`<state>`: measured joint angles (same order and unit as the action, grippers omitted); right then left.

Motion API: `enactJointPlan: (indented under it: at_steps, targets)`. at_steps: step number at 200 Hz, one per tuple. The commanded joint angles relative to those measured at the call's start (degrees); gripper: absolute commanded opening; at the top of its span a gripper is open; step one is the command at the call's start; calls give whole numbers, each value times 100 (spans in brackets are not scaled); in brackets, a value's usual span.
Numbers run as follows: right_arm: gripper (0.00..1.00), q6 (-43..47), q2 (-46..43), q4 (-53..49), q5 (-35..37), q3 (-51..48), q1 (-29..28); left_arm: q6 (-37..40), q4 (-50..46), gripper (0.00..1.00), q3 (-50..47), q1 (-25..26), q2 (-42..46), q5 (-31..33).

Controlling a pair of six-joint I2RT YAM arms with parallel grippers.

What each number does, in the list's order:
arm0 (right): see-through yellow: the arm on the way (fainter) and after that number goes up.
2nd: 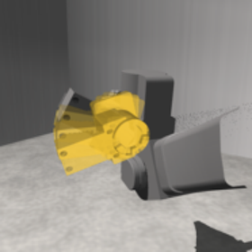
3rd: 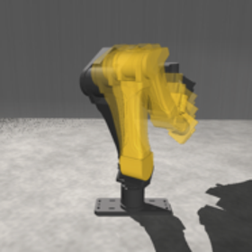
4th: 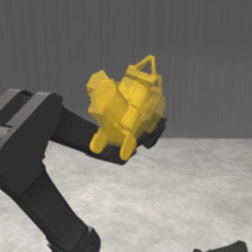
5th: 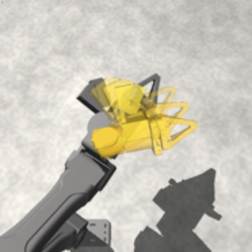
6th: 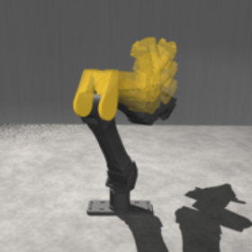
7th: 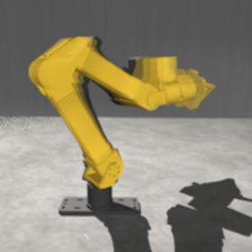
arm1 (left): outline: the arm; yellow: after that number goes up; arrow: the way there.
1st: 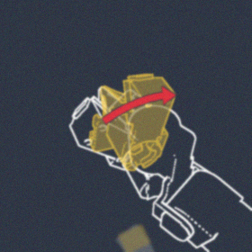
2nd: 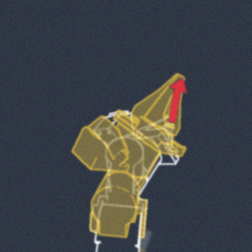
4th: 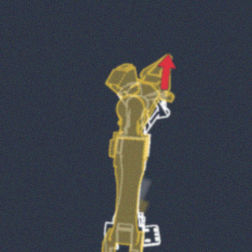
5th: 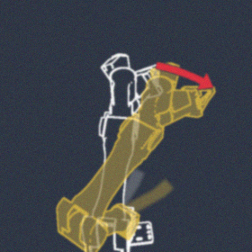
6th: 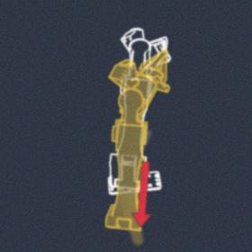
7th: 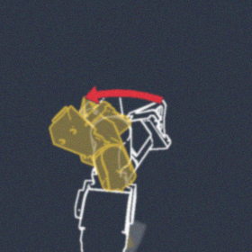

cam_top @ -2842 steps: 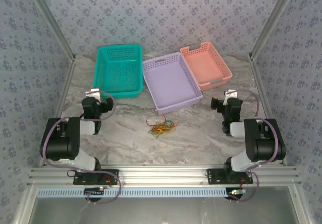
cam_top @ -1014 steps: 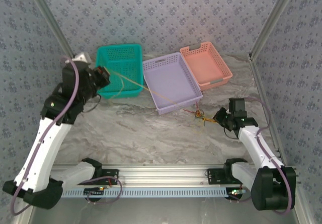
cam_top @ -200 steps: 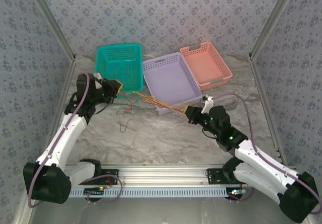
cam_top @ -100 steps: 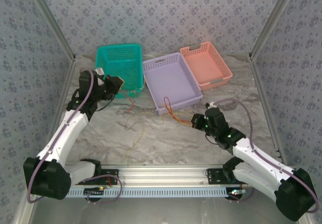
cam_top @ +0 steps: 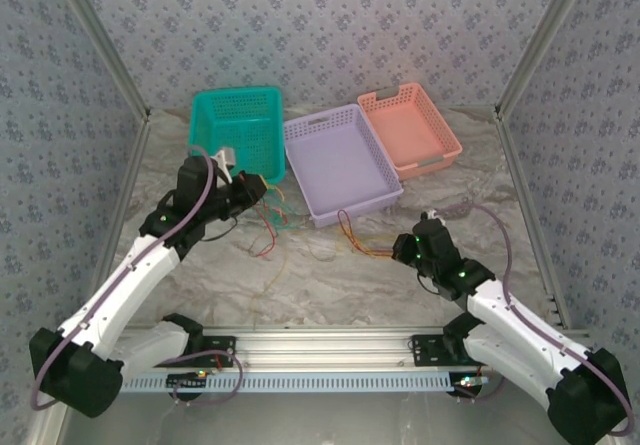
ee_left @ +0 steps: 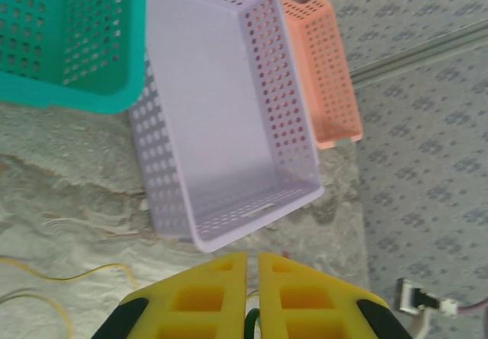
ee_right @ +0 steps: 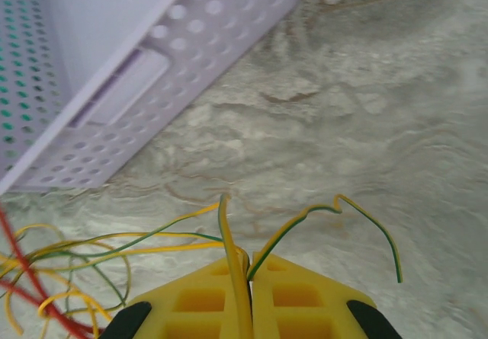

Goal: Untangle the cables

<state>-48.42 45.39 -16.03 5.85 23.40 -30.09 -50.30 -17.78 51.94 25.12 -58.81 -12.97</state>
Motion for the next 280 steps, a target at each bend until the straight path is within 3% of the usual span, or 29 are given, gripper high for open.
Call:
enactJointPlan:
  at_steps: [1, 12, 40, 60, 74, 97, 118, 157, 209, 235, 280]
  targets:
    - [0, 94, 133, -478, 105, 55, 316, 386, -337, 0, -162, 92, 52, 521]
    - [1, 106, 261, -471, -53, 76, 494, 374, -299, 0, -305, 146, -41, 506]
    - [25, 250, 521, -511, -213, 287, 548, -59, -43, 0, -785, 542, -318, 655]
    - [41, 367, 510, -792, 27, 563, 303, -420, 458, 0, -1237, 913, -474, 945]
    - [47, 497, 512, -952, 329, 809, -89, -639, 559, 0, -1440, 1029, -554, 1165]
    - [45, 661, 1113, -844, 479, 1232, -545, -788, 724, 0, -1715, 1037, -489, 1416]
    - [32, 781, 2295, -385, 236, 1708, -685, -754, 643, 0, -1707, 1035, -439, 1629]
    - [30, 1044, 4564, -5, 154, 3237, -1062, -635, 483, 0, -1585, 938, -537, 1809]
    - [30, 1186, 6252, -60, -168, 5124, -962, -337, 290, 0, -1379, 615, -642, 1810]
    - [31, 1187, 6216, -56, -266, 5130, -1061, -210, 177, 0, -1267, 516, -636, 1775]
    - [45, 1143, 4461, 341, 220, 3362, -1515, -82, 217, 0, -1241, 493, -638, 1684]
